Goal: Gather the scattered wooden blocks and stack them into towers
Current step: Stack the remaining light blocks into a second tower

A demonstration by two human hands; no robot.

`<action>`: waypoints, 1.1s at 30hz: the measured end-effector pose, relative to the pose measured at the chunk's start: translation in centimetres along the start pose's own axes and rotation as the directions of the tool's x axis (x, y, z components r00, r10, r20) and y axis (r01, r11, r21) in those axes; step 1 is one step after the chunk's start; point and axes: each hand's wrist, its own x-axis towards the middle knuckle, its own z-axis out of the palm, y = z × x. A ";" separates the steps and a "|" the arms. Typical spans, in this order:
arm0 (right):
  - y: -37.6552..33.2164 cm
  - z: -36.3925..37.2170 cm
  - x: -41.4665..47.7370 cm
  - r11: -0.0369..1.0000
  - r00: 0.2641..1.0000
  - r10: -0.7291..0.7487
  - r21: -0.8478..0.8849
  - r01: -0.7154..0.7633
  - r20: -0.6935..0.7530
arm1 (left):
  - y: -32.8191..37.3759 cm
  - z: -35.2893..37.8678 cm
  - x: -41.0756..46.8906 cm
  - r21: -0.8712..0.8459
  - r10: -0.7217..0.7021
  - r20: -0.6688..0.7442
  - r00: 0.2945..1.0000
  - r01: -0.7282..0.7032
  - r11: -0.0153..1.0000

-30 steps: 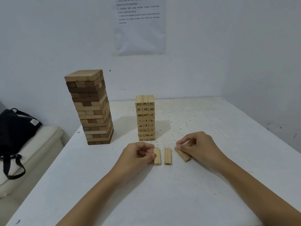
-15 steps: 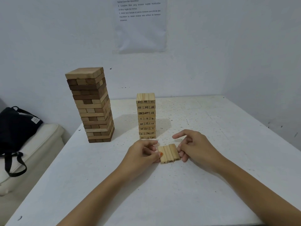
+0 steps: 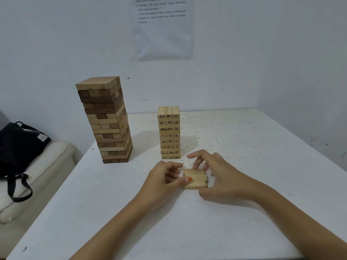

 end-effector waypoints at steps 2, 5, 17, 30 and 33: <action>0.3 -0.4 0.0 0.999 1.000 -0.023 -0.042 0.024 0.016 | 0.1 -0.1 -0.2 0.012 -0.002 0.018 1.000 0.002 1.000; 0.8 -0.9 0.1 0.999 1.000 0.021 -0.045 -0.022 -0.022 | 0.0 -0.3 -0.5 0.005 -0.026 0.026 0.999 0.026 1.000; 0.5 -1.0 0.0 0.963 0.982 0.180 0.210 -0.167 -0.049 | 0.6 0.4 -0.7 -0.055 -0.017 0.005 1.000 0.017 0.998; 0.6 -0.8 0.1 0.961 0.980 0.196 0.209 -0.183 -0.042 | 0.7 0.2 -0.6 -0.029 -0.020 0.063 0.998 0.022 0.999; 1.0 -1.3 -0.1 0.974 0.983 0.184 0.136 -0.183 0.002 | 0.9 -0.1 -0.6 0.064 0.057 0.022 0.998 -0.059 0.996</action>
